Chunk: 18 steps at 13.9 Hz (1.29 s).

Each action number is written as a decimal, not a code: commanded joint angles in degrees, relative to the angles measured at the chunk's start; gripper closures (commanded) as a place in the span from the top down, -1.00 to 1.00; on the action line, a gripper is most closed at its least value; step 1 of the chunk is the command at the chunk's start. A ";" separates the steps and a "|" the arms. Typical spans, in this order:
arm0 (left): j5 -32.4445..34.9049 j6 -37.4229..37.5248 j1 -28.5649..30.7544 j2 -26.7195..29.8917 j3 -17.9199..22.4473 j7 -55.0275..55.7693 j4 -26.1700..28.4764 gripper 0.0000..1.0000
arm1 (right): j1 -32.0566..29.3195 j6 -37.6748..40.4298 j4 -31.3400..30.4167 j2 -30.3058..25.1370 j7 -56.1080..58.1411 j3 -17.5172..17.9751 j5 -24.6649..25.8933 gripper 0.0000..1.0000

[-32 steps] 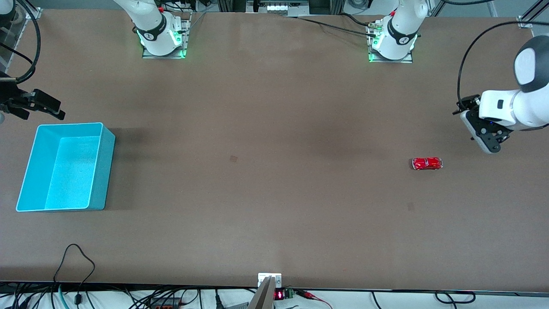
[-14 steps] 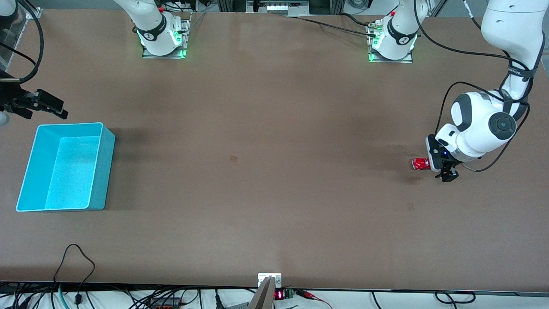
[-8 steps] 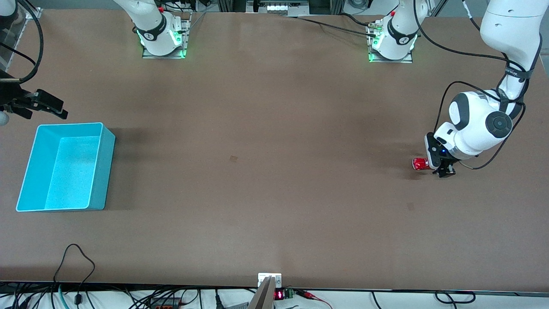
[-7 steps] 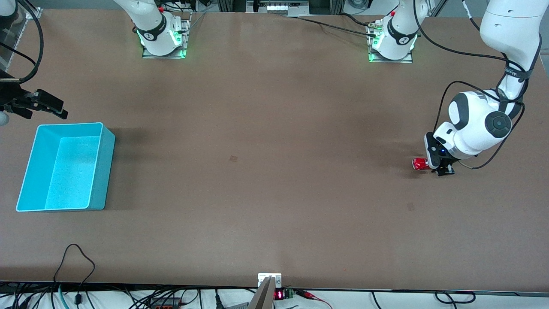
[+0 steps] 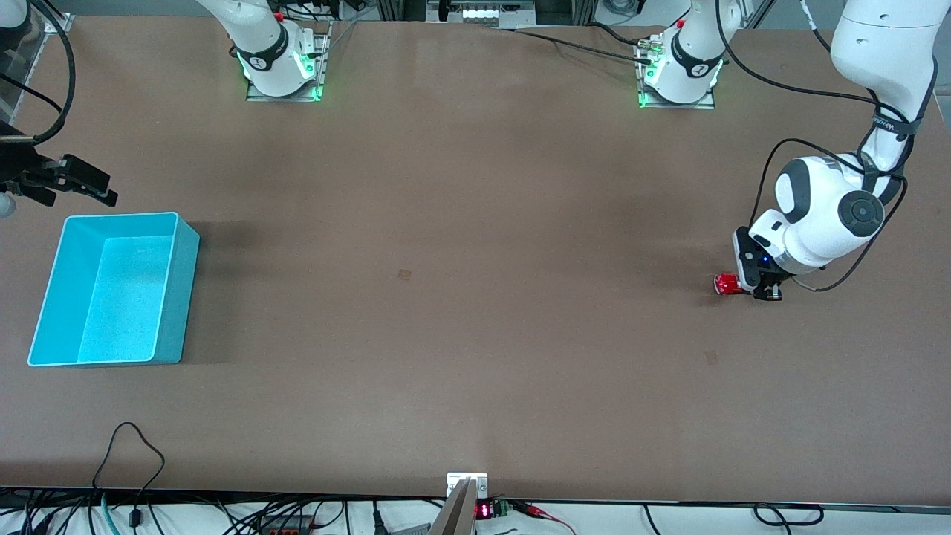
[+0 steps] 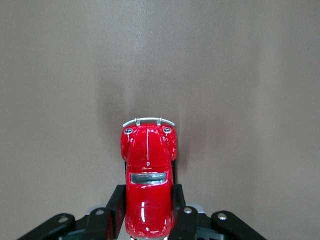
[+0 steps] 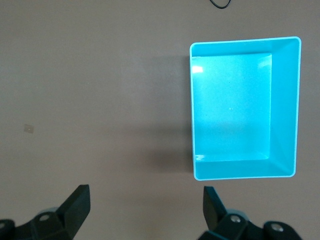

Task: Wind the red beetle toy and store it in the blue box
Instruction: 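Lower the left gripper and close it on the red car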

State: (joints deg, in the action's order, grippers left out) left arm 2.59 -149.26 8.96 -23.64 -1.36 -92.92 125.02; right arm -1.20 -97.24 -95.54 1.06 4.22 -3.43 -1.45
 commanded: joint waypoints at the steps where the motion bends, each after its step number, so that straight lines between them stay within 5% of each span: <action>1: 0.93 -0.51 1.24 1.49 -0.93 -1.04 1.45 -0.37 | -0.03 0.39 -0.44 -0.71 -0.97 0.18 0.75 1.00; 18: 0.93 -0.33 8.61 -2.90 -0.84 -12.81 -2.24 -0.33 | 0.15 0.12 -0.35 -0.53 -0.97 0.27 0.83 1.00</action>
State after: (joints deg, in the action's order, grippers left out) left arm 2.59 -149.44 15.47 -24.42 -1.51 -102.72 124.31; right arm -1.19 -97.24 -95.54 1.06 4.22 -3.40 -1.45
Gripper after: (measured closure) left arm 0.586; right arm 0.000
